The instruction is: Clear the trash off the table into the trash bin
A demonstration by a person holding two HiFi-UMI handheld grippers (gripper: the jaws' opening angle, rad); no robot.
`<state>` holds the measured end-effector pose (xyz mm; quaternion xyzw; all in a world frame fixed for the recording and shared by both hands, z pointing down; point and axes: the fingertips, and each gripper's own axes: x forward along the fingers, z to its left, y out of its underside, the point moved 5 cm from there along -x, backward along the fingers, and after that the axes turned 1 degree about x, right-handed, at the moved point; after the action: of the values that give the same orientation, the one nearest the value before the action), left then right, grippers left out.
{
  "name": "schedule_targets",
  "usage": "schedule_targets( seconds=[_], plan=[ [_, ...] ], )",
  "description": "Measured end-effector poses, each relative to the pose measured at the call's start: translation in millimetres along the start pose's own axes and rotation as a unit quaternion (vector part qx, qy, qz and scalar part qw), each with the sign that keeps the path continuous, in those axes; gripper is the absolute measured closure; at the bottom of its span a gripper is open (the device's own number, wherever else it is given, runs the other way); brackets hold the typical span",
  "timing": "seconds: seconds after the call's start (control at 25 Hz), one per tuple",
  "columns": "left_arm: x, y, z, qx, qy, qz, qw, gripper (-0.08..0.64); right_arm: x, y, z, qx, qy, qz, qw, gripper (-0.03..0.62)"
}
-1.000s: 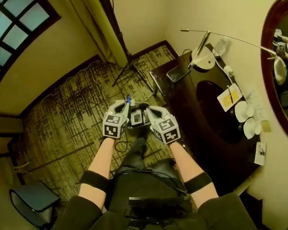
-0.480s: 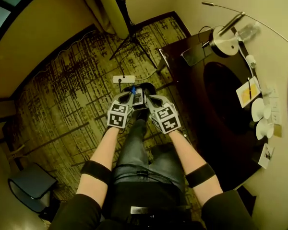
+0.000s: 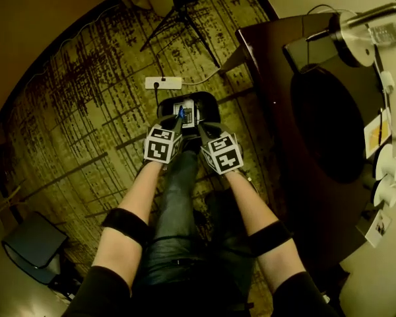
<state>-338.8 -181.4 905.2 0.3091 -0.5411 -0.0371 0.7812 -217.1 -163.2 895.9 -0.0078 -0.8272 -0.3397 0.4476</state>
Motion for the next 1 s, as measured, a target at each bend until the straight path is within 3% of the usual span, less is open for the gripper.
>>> schedule_targets(
  seconds=[0.2,0.64,0.84,1.0],
  plan=[
    [67.1,46.8,9.7,-0.007,0.013,0.026,0.9995,0.557,49.8,53.2,-21.1,0.038,0.006,0.013,0.999,0.589],
    [143.5,79.2,19.9,-0.058,0.022,0.025,0.9977,0.541,107.1,99.5,-51.3,0.058,0.012,0.017,0.998,0.589],
    [156.9,82.4,17.8,-0.054,0.022,0.034,0.9977,0.424,109.9,106.7,-61.4,0.063,0.016,0.018,0.998,0.589],
    [155.3,83.9,14.5,-0.056,0.021,0.039,0.9975,0.38,104.9,107.5,-63.6,0.069,0.017,0.016,0.997,0.589]
  ],
)
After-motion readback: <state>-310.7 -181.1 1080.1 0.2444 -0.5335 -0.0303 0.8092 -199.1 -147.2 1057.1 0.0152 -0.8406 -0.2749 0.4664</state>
